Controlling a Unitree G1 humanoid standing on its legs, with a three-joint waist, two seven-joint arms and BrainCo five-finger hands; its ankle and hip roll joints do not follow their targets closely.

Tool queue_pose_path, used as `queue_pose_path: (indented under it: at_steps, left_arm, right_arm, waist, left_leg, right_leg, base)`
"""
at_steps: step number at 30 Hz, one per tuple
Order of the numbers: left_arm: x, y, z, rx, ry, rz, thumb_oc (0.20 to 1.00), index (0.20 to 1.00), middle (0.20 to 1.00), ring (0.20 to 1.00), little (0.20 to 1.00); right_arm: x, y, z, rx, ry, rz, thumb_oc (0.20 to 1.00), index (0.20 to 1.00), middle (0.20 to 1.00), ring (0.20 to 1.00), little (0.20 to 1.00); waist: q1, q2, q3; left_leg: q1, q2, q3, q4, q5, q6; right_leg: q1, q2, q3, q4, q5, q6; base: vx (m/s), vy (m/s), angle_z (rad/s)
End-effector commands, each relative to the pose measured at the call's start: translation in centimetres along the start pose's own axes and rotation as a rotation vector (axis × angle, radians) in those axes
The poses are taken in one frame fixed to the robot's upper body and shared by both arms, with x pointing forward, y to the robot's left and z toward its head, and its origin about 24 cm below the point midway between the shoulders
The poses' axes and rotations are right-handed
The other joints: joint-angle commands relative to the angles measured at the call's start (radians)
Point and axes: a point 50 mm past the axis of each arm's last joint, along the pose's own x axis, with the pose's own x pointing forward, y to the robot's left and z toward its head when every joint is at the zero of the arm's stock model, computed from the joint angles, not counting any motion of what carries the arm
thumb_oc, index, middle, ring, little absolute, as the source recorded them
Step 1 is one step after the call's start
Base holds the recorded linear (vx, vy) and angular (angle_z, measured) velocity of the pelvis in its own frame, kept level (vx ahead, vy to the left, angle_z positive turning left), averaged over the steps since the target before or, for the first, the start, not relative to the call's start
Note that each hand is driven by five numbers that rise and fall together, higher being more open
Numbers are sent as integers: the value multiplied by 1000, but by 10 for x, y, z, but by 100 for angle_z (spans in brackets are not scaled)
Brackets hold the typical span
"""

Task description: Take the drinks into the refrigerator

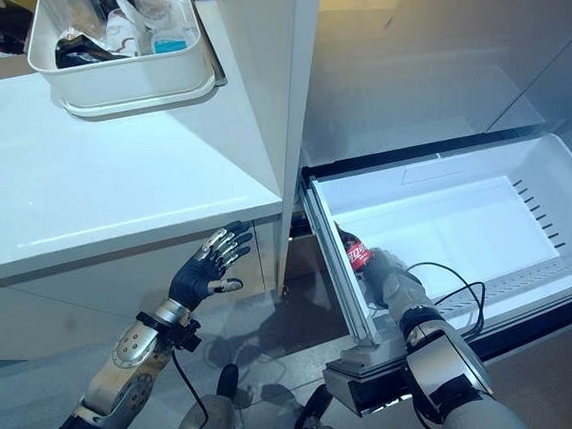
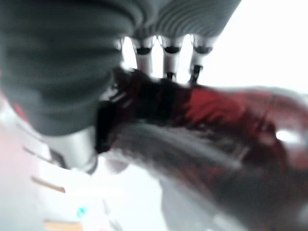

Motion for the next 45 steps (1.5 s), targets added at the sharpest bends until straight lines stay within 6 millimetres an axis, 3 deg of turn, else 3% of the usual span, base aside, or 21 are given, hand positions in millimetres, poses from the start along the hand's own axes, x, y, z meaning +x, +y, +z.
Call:
queue_pose_path:
  at_steps: [1,2,6,9,11,12,13,14,15,18,20,22,23,24,25,32,36,39,41,44,45]
  left_arm:
    - [11,-19,37,43,-193,-82,1000,1000,1000,1000,1000]
    - [11,-19,37,44,-193,-82,1000,1000,1000,1000,1000]
    - [10,-17,37,46,-190,-69,1000,1000,1000,1000,1000]
    - [11,-16,38,67,-194,-71,1000,1000,1000,1000,1000]
    - [10,-14,38,80,-192,-71,1000,1000,1000,1000,1000]
    - [11,-14,38,80,-193,-71,1000,1000,1000,1000,1000]
    - [9,-11,37,103,-180,-67,1000,1000,1000,1000,1000]
    - [9,-12,37,102,-180,-69,1000,1000,1000,1000,1000]
    - [5,-4,35,150,-158,-42,1000,1000,1000,1000,1000]
    - [1,3,29,167,-121,-24,1000,1000,1000,1000,1000]
    - [-4,9,23,178,-82,-10,1000,1000,1000,1000,1000]
    - [-5,10,20,179,-67,-14,1000,1000,1000,1000,1000]
    - [-9,14,17,192,-47,-4,1000,1000,1000,1000,1000]
    - [-9,14,17,192,-46,-6,1000,1000,1000,1000,1000]
    - [-12,17,14,194,-24,4,1000,1000,1000,1000,1000]
    - [-20,22,9,197,12,10,1000,1000,1000,1000,1000]
    - [-20,21,9,186,6,9,1000,1000,1000,1000,1000]
    - [-22,22,8,183,18,2,1000,1000,1000,1000,1000]
    - [-23,23,8,187,23,3,1000,1000,1000,1000,1000]
    - [-23,26,11,203,18,3,1000,1000,1000,1000,1000]
    - [-24,26,11,203,19,3,1000,1000,1000,1000,1000]
  right_arm:
    - [-15,75,63,-151,-206,259,611,611,611,611,611]
    - [-15,75,63,-151,-207,259,1000,1000,1000,1000,1000]
    - [-20,85,73,-76,-234,285,1000,1000,1000,1000,1000]
    - [-16,72,74,68,-227,244,1000,1000,1000,1000,1000]
    - [-10,45,70,312,-221,143,1000,1000,1000,1000,1000]
    - [-10,45,70,312,-220,142,1000,1000,1000,1000,1000]
    - [-10,25,69,493,-262,61,1000,1000,1000,1000,1000]
    - [-10,25,68,494,-259,61,1000,1000,1000,1000,1000]
    - [-19,-10,73,590,-395,-58,1000,1000,1000,1000,1000]
    - [-33,-30,51,675,-437,-160,1000,1000,1000,1000,1000]
    - [-57,-64,20,768,-489,-353,1000,1000,1000,1000,1000]
    - [-66,-72,11,798,-499,-408,1000,1000,1000,1000,1000]
    - [-81,-87,-3,845,-525,-508,1000,1000,1000,1000,1000]
    - [-82,-87,-3,845,-523,-509,1000,1000,1000,1000,1000]
    - [-102,-100,-19,882,-555,-615,1000,1000,1000,1000,1000]
    - [-155,-136,-59,895,-594,-902,1000,1000,1000,1000,1000]
    - [-164,-140,-82,930,-540,-989,1000,1000,1000,1000,1000]
    - [-162,-120,-126,1036,-329,-1044,1000,1000,1000,1000,1000]
    - [-160,-114,-132,1034,-283,-1031,1000,1000,1000,1000,1000]
    - [-154,-73,-165,1070,-32,-973,1000,1000,1000,1000,1000]
    - [-154,-73,-166,1070,-31,-973,1000,1000,1000,1000,1000]
  waist:
    - [61,22,40]
    - [60,21,39]
    - [61,25,42]
    - [54,26,40]
    - [41,23,35]
    - [40,21,33]
    - [21,15,29]
    - [23,14,27]
    - [-5,6,25]
    - [-32,-2,16]
    - [-66,-5,3]
    - [-75,-6,-3]
    - [-95,-6,-12]
    - [-94,-7,-13]
    - [-119,-8,-24]
    - [-189,-4,-62]
    - [-209,-1,-72]
    - [-235,1,-82]
    - [-235,2,-83]
    - [-244,7,-84]
    - [-244,6,-84]
  left_leg:
    - [-69,-33,-46,-25,23,31]
    - [-71,-34,-47,-25,24,31]
    - [-68,-37,-57,-25,23,31]
    - [-61,-37,-53,-25,21,30]
    - [-43,-32,-43,-25,12,28]
    - [-48,-35,-43,-25,17,30]
    - [-31,-32,-33,-25,8,29]
    - [-34,-34,-33,-25,13,30]
    - [-17,-29,-17,-25,3,30]
    - [-7,-31,-6,-25,2,34]
    - [14,-27,8,-25,-10,36]
    - [16,-29,12,-25,-8,38]
    - [30,-27,20,-25,-18,38]
    - [27,-29,20,-25,-13,39]
    - [37,-30,32,-25,-17,41]
    - [79,-22,71,-25,-36,38]
    - [92,-17,91,-25,-42,36]
    - [105,-12,110,-25,-48,35]
    - [106,-10,115,-25,-49,33]
    - [109,-9,120,-25,-52,33]
    - [109,-9,121,-25,-52,33]
  right_leg:
    - [52,-76,-60,30,-19,99]
    - [51,-76,-60,30,-19,99]
    - [58,-78,-70,23,-19,98]
    - [60,-80,-67,22,-17,97]
    - [67,-77,-53,21,-19,96]
    - [63,-80,-54,20,-15,96]
    - [68,-77,-44,22,-17,96]
    - [65,-79,-43,22,-14,96]
    - [67,-76,-25,24,-16,96]
    - [68,-77,-13,24,-13,96]
    - [79,-74,-1,26,-20,95]
    - [76,-76,2,27,-18,95]
    - [83,-72,9,27,-22,96]
    - [80,-74,8,27,-18,95]
    - [83,-73,20,26,-19,95]
    - [94,-59,62,20,-24,97]
    - [95,-50,82,19,-24,99]
    - [92,-42,103,18,-24,98]
    - [91,-39,108,17,-23,99]
    - [87,-35,117,20,-21,99]
    - [87,-35,118,20,-22,99]
  base:
    - [-4,-7,10]
    - [-11,-10,7]
    - [-16,5,10]
    - [-10,9,5]
    - [0,0,0]
    - [0,0,0]
    - [0,0,0]
    - [-7,2,-5]
    - [-6,-1,-10]
    - [-6,-12,-21]
    - [18,-42,-21]
    - [22,-25,-10]
    - [23,-29,-9]
    - [35,-31,-12]
    - [7,-4,-8]
    - [32,-20,-21]
    - [22,-14,-25]
    - [19,-19,-28]
    - [0,-12,-16]
    - [3,-11,-10]
    - [-2,-2,-5]
